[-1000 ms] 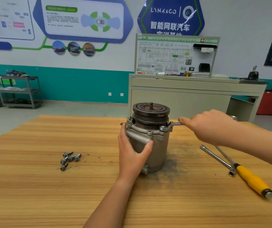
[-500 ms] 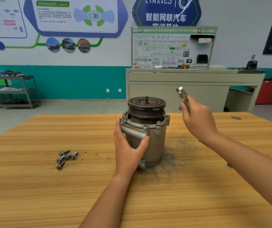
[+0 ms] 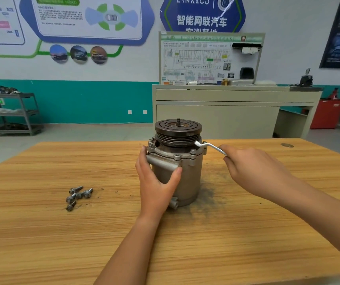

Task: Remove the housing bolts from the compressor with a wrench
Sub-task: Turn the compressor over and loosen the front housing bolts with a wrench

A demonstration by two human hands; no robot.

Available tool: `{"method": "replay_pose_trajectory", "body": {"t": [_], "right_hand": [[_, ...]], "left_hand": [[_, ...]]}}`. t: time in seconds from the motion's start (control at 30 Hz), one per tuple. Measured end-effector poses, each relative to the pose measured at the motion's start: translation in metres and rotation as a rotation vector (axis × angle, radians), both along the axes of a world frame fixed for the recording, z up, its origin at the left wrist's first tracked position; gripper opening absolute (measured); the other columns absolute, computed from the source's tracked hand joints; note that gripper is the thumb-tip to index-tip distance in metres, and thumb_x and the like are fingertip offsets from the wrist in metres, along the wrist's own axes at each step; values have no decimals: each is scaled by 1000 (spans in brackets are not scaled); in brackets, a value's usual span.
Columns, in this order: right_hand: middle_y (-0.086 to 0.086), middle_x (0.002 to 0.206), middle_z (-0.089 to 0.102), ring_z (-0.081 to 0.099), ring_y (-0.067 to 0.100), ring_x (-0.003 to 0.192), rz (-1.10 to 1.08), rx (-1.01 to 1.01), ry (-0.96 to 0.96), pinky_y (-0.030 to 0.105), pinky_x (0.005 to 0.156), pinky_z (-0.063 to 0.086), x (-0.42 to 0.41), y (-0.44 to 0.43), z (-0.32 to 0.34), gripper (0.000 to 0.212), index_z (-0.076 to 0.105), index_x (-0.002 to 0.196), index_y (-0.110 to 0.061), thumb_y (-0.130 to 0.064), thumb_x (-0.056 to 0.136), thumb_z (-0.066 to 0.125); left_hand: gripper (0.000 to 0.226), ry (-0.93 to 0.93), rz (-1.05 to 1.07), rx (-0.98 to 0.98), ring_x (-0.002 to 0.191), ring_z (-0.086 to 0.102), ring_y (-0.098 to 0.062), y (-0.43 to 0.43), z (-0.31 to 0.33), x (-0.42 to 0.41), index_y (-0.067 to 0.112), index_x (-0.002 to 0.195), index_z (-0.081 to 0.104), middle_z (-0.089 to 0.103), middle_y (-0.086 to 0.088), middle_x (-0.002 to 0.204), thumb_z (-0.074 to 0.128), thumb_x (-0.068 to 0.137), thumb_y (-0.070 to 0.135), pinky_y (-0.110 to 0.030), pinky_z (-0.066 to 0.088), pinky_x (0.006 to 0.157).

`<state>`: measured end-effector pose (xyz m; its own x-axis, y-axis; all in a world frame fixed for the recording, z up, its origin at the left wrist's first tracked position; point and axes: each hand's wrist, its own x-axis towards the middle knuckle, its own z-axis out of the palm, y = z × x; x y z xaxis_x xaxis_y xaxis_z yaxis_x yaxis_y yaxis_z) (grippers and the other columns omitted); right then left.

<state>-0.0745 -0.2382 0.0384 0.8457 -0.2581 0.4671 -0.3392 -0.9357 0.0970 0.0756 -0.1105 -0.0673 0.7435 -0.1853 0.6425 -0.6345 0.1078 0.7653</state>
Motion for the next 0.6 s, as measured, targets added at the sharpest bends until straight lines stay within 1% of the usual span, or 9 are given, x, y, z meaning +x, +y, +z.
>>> {"method": "replay_pose_trajectory", "body": {"t": [0.2,0.27,0.3,0.33,0.37,0.43,0.5,0.53,0.6], "right_hand": [[-4,61,34,30,11,50,-101,-189,182,26,41,20,-3,25,17,30,43,118,-18,-6,92,35],[-2,64,37,39,12,54,-105,-312,257,25,43,24,-1,41,24,34,44,122,-11,-1,90,38],[3,74,48,50,17,63,-99,-346,294,27,45,28,2,50,25,38,41,127,-4,2,90,39],[10,91,57,57,21,75,-100,-359,337,29,44,30,4,57,26,44,34,133,5,4,90,39],[16,107,58,60,25,82,-117,-371,370,29,42,29,6,61,25,50,24,137,10,6,89,39],[19,114,57,61,28,87,-141,-320,371,28,43,29,8,65,21,56,12,140,12,7,89,37],[17,108,60,63,30,89,-154,-300,284,30,51,33,4,56,7,56,15,140,8,4,90,38],[14,95,62,64,29,79,-139,-283,199,30,50,34,1,50,-1,53,23,137,6,0,88,44],[4,68,53,57,23,57,-144,-213,65,28,46,36,-3,41,-12,46,41,126,-2,-14,85,57]], "left_hand": [[88,-6,19,13,118,7,32,-1,-1,1,45,136,6,17,18,140,71,78,36,9,12,91],[88,-5,18,9,121,9,28,-1,-1,0,44,137,6,16,19,140,72,78,36,5,13,95],[89,-2,18,8,124,11,24,-1,0,-1,44,137,6,16,20,140,72,78,36,0,14,98],[89,1,19,8,126,11,19,-1,0,-1,44,138,6,15,20,140,72,78,36,-6,14,101],[89,1,19,10,127,11,16,-1,1,-2,44,138,6,15,20,140,72,78,37,-11,15,103],[89,2,21,11,128,12,14,0,2,-3,42,138,6,16,19,140,72,77,39,-15,16,105],[90,9,17,-4,130,14,11,0,2,-4,41,137,7,17,18,141,71,74,48,-16,16,106],[91,16,10,-13,131,14,9,0,3,-5,41,137,8,17,18,141,69,71,52,-17,16,107],[92,32,-3,-14,132,15,8,0,4,-4,42,137,8,18,18,141,66,67,55,-18,17,108]]}}
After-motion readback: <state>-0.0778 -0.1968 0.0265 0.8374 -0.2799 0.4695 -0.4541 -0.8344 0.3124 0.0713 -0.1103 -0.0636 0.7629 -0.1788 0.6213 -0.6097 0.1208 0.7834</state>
